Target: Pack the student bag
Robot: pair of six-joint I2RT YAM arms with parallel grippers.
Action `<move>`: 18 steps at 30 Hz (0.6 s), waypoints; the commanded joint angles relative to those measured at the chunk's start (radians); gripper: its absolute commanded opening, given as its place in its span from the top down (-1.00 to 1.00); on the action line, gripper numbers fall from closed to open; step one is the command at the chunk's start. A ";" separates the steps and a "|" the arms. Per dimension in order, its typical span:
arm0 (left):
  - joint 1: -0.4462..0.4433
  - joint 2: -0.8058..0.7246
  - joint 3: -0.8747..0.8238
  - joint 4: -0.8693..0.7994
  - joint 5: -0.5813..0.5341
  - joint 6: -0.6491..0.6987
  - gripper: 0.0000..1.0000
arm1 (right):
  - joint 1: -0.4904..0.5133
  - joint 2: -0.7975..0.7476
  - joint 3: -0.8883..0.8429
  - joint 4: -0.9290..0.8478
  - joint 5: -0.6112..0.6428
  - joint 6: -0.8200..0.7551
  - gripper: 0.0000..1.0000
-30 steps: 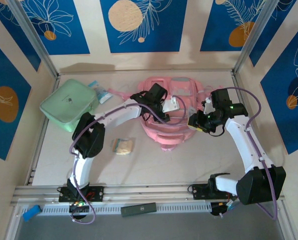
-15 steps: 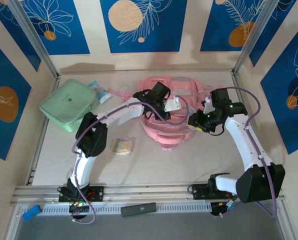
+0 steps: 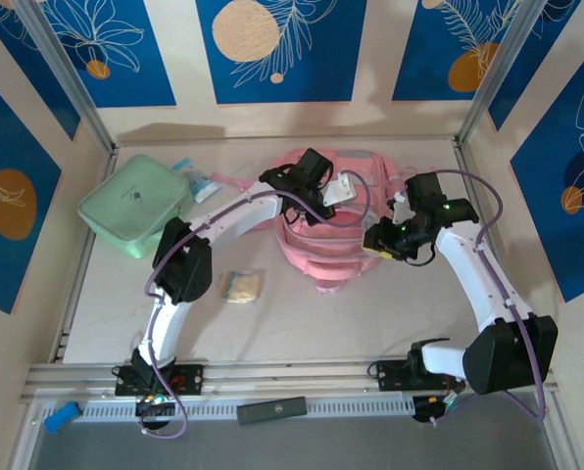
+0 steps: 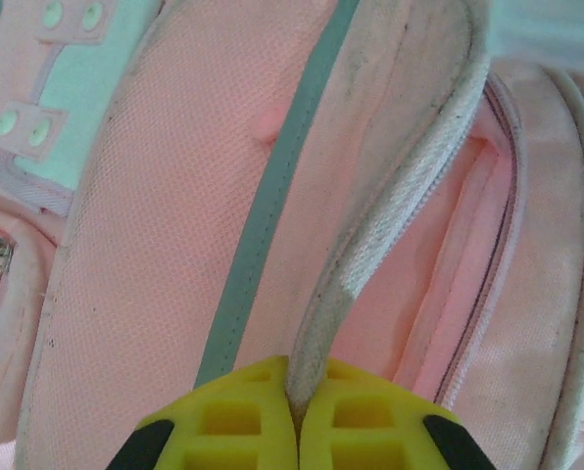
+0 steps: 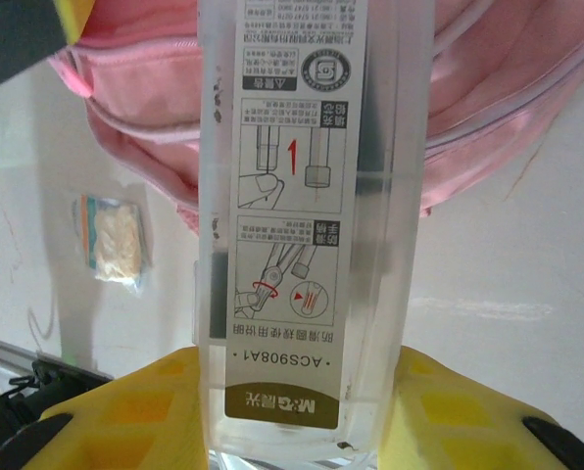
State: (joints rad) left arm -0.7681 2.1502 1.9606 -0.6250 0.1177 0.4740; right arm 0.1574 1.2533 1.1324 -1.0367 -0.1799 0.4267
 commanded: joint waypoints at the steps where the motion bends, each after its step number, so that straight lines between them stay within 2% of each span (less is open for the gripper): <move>1: -0.005 -0.055 0.012 0.102 -0.024 -0.159 1.00 | 0.033 0.010 0.011 -0.002 -0.009 0.022 0.79; 7: -0.064 -0.104 -0.001 0.134 -0.098 -0.344 1.00 | 0.063 0.076 0.042 0.055 0.014 0.062 0.79; 11: -0.090 -0.129 -0.002 0.130 -0.137 -0.499 1.00 | 0.035 0.121 0.061 0.157 0.021 0.130 0.79; 13: -0.094 -0.141 -0.010 0.134 -0.115 -0.599 1.00 | 0.031 0.146 0.082 0.210 0.034 0.151 0.79; 15: -0.098 -0.145 -0.012 0.138 -0.076 -0.649 1.00 | 0.034 0.185 0.113 0.245 0.053 0.170 0.77; 17: -0.099 -0.144 -0.012 0.140 -0.084 -0.687 1.00 | 0.027 0.229 0.121 0.277 0.063 0.196 0.75; 18: -0.099 -0.140 -0.013 0.141 -0.093 -0.704 1.00 | 0.021 0.253 0.128 0.294 0.049 0.211 0.66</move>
State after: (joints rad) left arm -0.8627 2.0869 1.9446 -0.5533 0.0177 -0.0921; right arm 0.1875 1.4586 1.2263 -0.8375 -0.1307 0.5827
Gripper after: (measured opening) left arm 0.073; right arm 0.371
